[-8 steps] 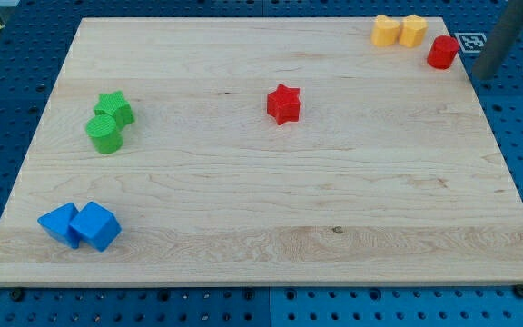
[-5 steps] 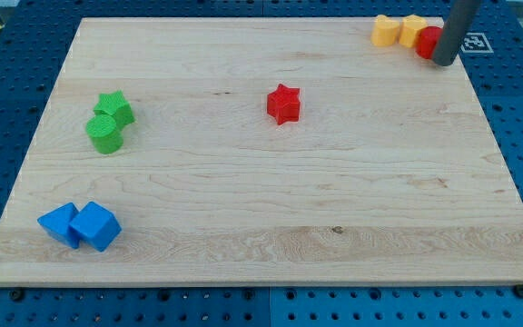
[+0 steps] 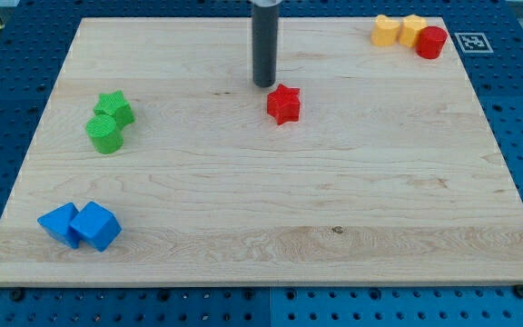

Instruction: Place the red star below the red circle

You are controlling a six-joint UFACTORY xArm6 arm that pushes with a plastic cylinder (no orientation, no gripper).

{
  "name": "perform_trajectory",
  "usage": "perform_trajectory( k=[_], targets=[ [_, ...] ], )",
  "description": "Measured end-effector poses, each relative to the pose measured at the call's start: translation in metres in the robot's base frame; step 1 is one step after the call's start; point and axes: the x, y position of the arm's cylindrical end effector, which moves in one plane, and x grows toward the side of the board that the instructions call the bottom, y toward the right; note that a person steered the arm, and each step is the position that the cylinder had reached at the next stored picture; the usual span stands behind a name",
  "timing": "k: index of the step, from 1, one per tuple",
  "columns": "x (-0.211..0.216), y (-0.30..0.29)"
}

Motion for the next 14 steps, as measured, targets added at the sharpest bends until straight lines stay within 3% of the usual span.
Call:
perform_trajectory(
  k=[1, 3, 5, 6, 7, 8, 9, 10, 11, 13, 14],
  targets=[
    [0.030, 0.001],
    [0.037, 0.098],
    [0.047, 0.013],
    [0.070, 0.040],
    [0.074, 0.104],
    [0.051, 0.190],
    [0.043, 0.212],
    [0.073, 0.210],
    [0.073, 0.253],
    [0.018, 0.267],
    [0.048, 0.262]
  ],
)
